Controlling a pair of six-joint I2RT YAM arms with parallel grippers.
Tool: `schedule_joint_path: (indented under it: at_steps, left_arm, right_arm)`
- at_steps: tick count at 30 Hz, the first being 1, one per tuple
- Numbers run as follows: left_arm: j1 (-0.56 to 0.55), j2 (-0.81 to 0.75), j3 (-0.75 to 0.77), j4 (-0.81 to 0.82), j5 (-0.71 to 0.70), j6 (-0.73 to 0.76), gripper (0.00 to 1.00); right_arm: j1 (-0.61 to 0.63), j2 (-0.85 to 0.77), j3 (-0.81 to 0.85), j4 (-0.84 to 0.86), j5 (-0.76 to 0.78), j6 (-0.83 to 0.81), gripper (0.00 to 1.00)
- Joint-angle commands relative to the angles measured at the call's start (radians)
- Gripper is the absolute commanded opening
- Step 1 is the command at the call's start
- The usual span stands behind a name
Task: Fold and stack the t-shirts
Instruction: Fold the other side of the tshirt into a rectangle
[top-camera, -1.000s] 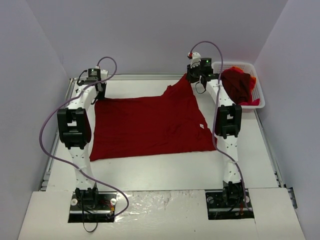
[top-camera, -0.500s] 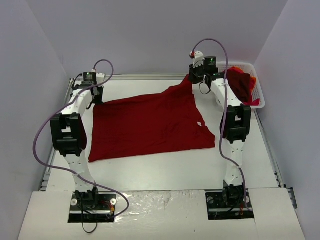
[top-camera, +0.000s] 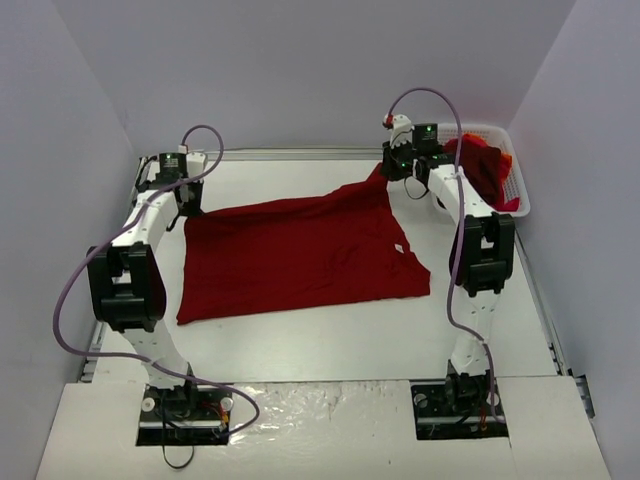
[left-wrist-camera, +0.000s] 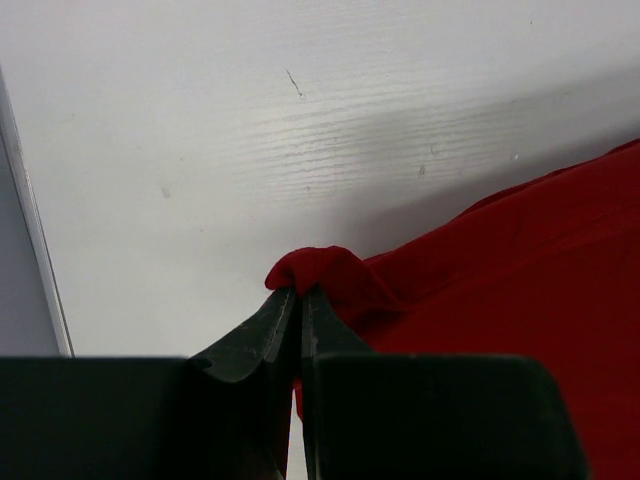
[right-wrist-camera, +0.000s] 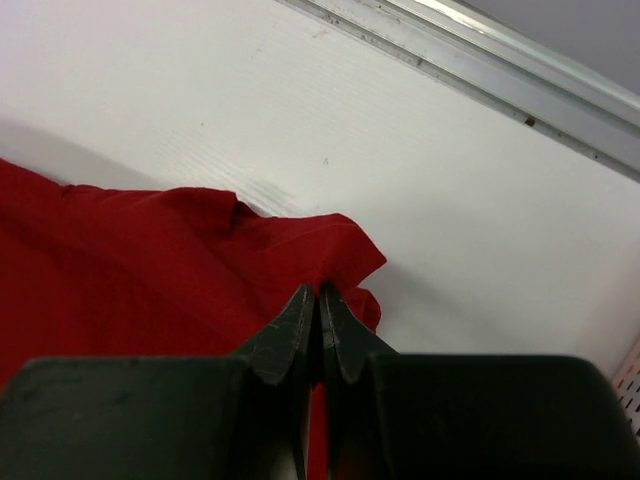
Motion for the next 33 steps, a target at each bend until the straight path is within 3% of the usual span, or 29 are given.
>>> schedule_joint_path:
  at_steps: [1, 33]
  left_arm:
    - [0.017, -0.075, -0.016, 0.026, 0.007, 0.018, 0.02]
    - [0.020, -0.230, -0.234, 0.038, 0.053, 0.098, 0.02]
  right_arm:
    - [-0.008, -0.113, -0.033, 0.016, -0.023, -0.011, 0.00]
    - [-0.014, -0.349, -0.341, -0.094, -0.065, -0.123, 0.00]
